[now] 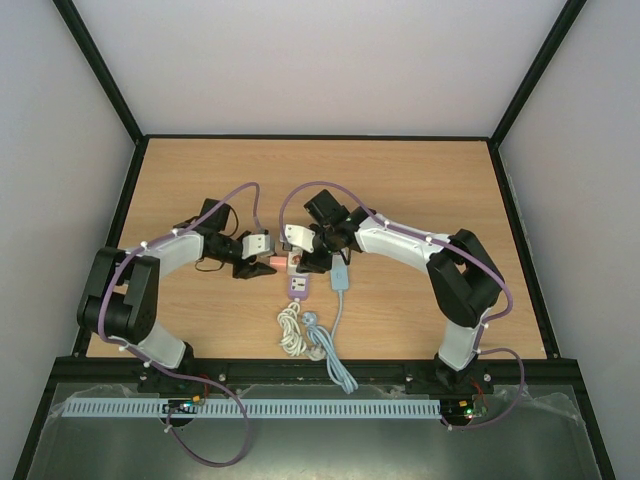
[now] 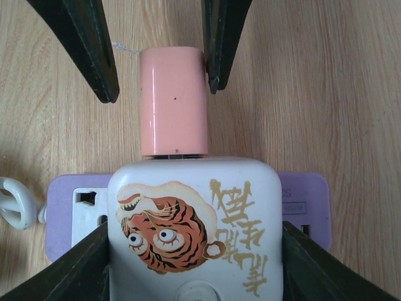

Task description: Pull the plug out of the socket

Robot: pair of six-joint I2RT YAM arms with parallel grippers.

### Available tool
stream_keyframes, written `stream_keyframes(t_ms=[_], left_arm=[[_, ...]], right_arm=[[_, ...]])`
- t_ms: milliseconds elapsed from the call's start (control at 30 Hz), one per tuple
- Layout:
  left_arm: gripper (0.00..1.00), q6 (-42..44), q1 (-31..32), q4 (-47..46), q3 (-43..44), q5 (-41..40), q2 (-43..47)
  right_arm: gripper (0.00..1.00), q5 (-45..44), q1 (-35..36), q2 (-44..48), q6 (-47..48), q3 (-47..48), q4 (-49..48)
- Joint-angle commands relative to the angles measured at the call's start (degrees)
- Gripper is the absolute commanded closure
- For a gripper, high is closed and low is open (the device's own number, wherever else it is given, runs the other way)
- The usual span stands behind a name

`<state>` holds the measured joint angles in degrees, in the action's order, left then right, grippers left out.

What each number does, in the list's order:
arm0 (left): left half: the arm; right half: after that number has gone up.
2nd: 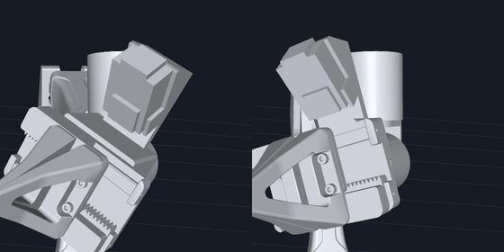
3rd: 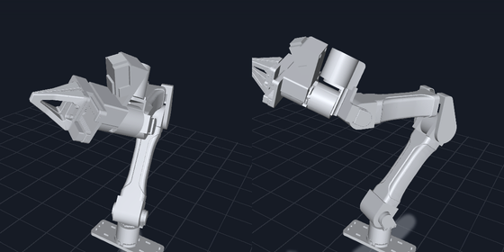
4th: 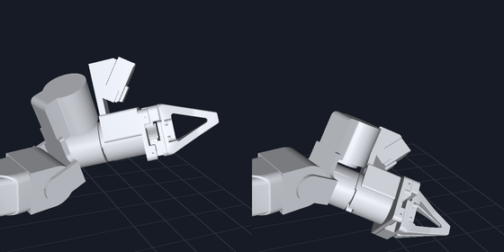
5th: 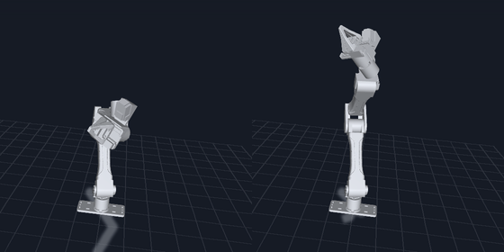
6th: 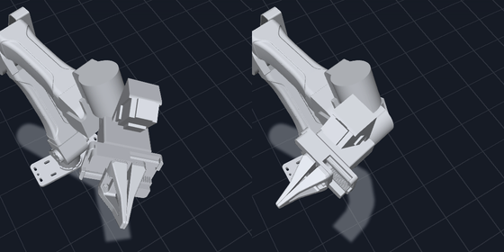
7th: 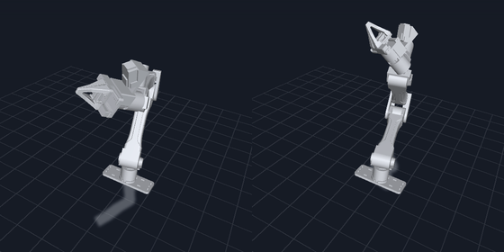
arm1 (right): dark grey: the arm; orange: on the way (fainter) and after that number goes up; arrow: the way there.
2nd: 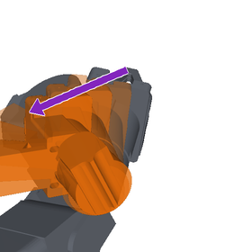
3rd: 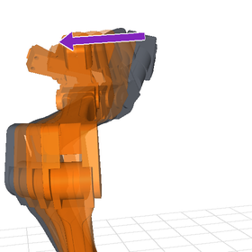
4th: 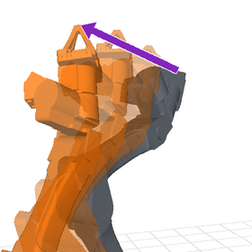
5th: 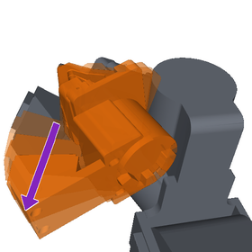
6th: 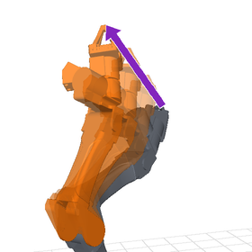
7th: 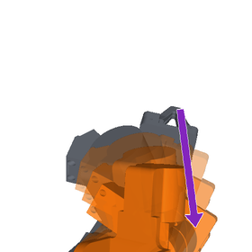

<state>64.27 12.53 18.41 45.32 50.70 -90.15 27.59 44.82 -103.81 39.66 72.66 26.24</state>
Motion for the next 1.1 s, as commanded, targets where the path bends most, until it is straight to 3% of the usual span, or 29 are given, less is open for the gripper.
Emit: stream_keyframes(t_ms=[0,200,333,1067], left_arm=[[0.56,0.37,0.12,-1.26,-0.23,0.81,-0.55],[0.75,0.14,0.05,-2.11,-0.88,-0.52,0.88],[0.81,1.05,-0.59,-2.62,-2.09,-2.15,3.16],[0.86,6.86,-5.24,4.08,-0.13,-2.17,3.97]], right_arm=[[0.77,1.48,0.23,-0.17,1.17,-1.91,2.32],[0.81,1.66,0.21,-0.67,1.54,-2.13,2.63],[0.85,1.61,0.19,-1.27,1.73,-2.01,3.03],[0.93,1.69,-0.50,-2.11,2.26,-1.82,4.96]])
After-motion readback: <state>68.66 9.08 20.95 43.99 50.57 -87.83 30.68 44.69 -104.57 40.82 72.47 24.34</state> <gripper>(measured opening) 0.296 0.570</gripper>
